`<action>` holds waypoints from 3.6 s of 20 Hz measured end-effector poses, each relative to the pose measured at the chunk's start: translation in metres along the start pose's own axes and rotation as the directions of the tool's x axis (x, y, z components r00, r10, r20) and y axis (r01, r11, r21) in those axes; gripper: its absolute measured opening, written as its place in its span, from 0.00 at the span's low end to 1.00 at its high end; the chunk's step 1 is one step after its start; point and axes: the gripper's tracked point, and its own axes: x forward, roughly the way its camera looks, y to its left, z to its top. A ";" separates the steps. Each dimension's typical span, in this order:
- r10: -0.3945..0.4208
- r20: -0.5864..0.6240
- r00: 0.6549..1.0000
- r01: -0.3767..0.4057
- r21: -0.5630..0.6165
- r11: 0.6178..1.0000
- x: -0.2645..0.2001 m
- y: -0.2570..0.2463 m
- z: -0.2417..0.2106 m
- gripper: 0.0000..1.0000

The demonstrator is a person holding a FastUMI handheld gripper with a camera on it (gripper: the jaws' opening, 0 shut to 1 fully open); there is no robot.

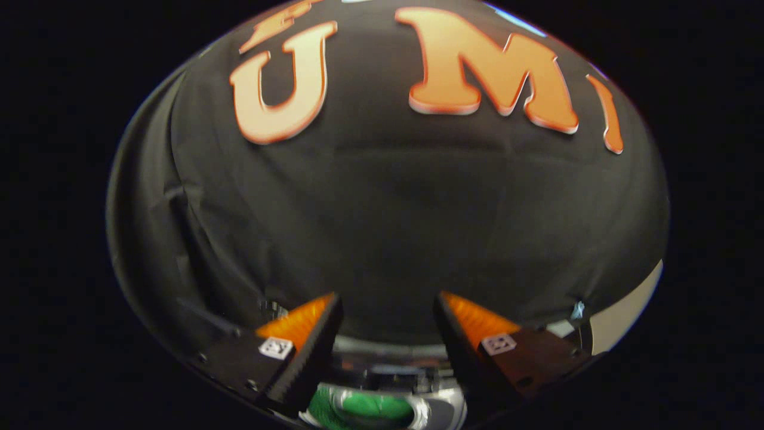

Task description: Put the clothes into the washing machine and then close the washing machine lid.

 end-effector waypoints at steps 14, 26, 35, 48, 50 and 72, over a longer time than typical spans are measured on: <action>-0.027 0.098 0.995 0.028 -0.012 1.000 -0.060 0.001 -0.026 0.99; -0.059 0.164 0.985 0.063 -0.021 0.998 -0.117 0.000 -0.069 0.99; -0.067 0.199 0.978 0.073 -0.023 0.997 -0.143 0.000 -0.117 0.98; -0.019 0.126 0.992 0.026 -0.058 0.998 -0.156 0.007 -0.205 0.99; -0.026 0.163 0.986 0.036 -0.062 0.997 -0.172 0.008 -0.180 0.99; 0.006 0.516 0.857 0.020 -0.044 0.999 -0.515 -0.029 0.022 0.98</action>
